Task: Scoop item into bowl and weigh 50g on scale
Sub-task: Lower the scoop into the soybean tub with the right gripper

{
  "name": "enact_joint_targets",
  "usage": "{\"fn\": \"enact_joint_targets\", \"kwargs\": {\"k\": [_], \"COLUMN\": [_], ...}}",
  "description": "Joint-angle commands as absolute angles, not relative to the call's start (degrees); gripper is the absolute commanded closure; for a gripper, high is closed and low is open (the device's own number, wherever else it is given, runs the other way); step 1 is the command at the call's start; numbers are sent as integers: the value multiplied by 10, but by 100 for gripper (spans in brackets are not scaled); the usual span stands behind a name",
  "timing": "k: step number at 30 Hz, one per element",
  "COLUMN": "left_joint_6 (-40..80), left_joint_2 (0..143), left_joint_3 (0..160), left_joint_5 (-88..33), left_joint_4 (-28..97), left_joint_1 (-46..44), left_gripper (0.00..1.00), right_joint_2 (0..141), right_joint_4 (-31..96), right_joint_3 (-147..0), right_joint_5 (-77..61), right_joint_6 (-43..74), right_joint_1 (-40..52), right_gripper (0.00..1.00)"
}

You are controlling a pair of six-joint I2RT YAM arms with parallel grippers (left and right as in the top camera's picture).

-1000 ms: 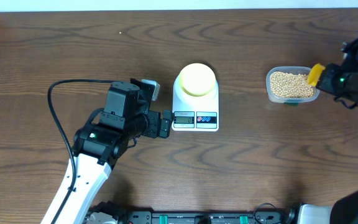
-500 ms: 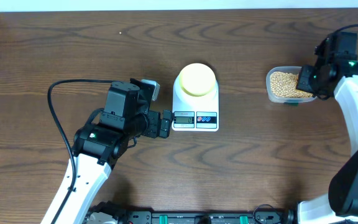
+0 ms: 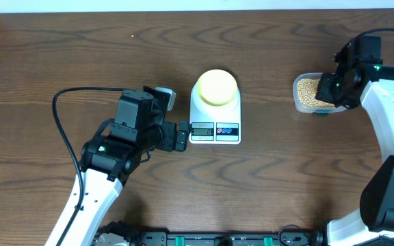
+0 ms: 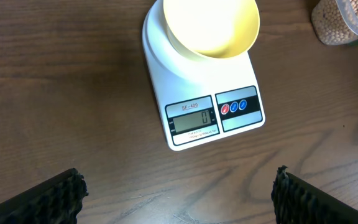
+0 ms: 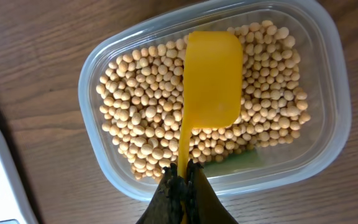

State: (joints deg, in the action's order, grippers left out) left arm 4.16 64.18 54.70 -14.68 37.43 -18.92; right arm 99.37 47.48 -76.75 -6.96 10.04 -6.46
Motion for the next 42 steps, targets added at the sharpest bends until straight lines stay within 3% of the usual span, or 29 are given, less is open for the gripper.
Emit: {"fn": "enact_joint_targets", "kwargs": {"k": [1,11,42], "left_joint_6": [32,32,32], "left_joint_2": [640,640,640], "left_joint_3": [545,545,545], "left_joint_5": [-143,-143,-143], "left_joint_4": [374,374,374], "left_joint_1": [-190,-190,-190], "left_gripper": [2,2,2], "right_joint_2": [1002,1002,1002], "right_joint_4": [481,491,457], "right_joint_3": [-764,-763,-703], "right_joint_5": [-127,-262,-398], "right_joint_6": [107,106,107], "right_joint_1": [-77,-150,-231], "right_gripper": [99,99,99]}}
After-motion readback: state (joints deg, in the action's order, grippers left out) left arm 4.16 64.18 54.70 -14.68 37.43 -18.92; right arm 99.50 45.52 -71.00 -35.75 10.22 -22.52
